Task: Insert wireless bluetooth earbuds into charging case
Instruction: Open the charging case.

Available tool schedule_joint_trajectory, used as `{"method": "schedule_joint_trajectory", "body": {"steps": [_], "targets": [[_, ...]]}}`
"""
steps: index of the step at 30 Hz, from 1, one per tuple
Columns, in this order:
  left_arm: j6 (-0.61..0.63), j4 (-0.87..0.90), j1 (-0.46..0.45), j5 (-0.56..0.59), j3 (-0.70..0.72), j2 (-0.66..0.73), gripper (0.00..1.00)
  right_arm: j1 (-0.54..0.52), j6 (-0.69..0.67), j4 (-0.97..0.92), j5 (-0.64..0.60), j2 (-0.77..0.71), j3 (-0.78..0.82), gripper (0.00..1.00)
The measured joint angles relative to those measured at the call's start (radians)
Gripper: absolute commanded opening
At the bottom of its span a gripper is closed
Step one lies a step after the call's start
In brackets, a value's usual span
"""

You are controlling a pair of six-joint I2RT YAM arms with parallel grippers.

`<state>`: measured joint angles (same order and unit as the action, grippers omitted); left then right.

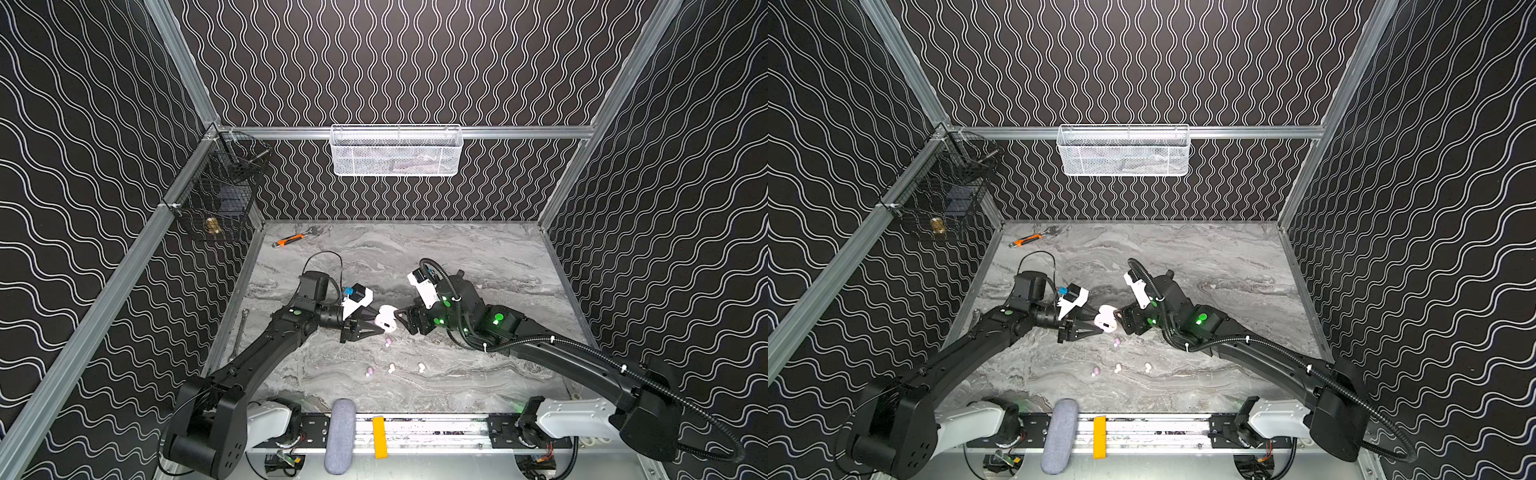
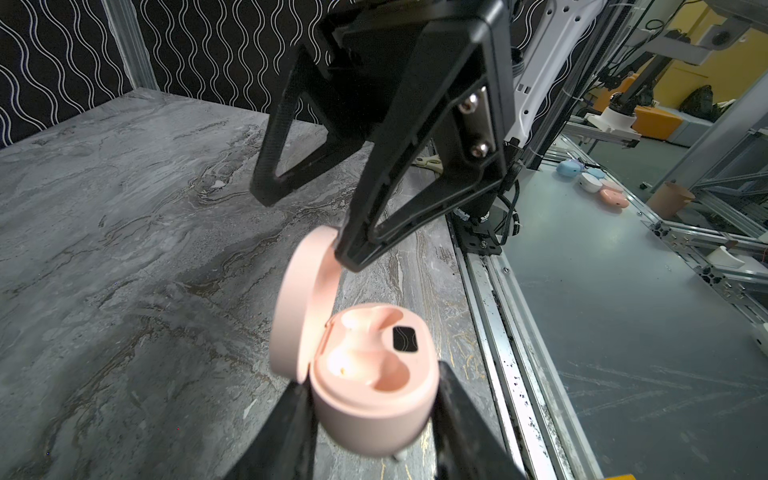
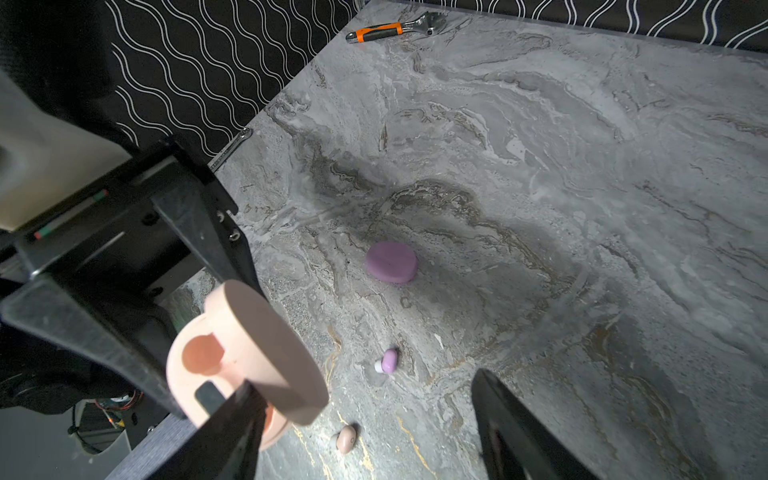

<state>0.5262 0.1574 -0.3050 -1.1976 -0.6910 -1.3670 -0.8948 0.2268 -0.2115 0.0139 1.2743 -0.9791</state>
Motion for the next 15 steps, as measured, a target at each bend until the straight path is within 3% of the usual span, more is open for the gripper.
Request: {"method": "schedule_joint_trajectory", "body": {"steps": [15], "targets": [[0.052, 0.018, -0.005, 0.008, -0.002, 0.011, 0.24, 0.014, -0.01, -0.03, 0.019, 0.015, -0.038, 0.79]]}}
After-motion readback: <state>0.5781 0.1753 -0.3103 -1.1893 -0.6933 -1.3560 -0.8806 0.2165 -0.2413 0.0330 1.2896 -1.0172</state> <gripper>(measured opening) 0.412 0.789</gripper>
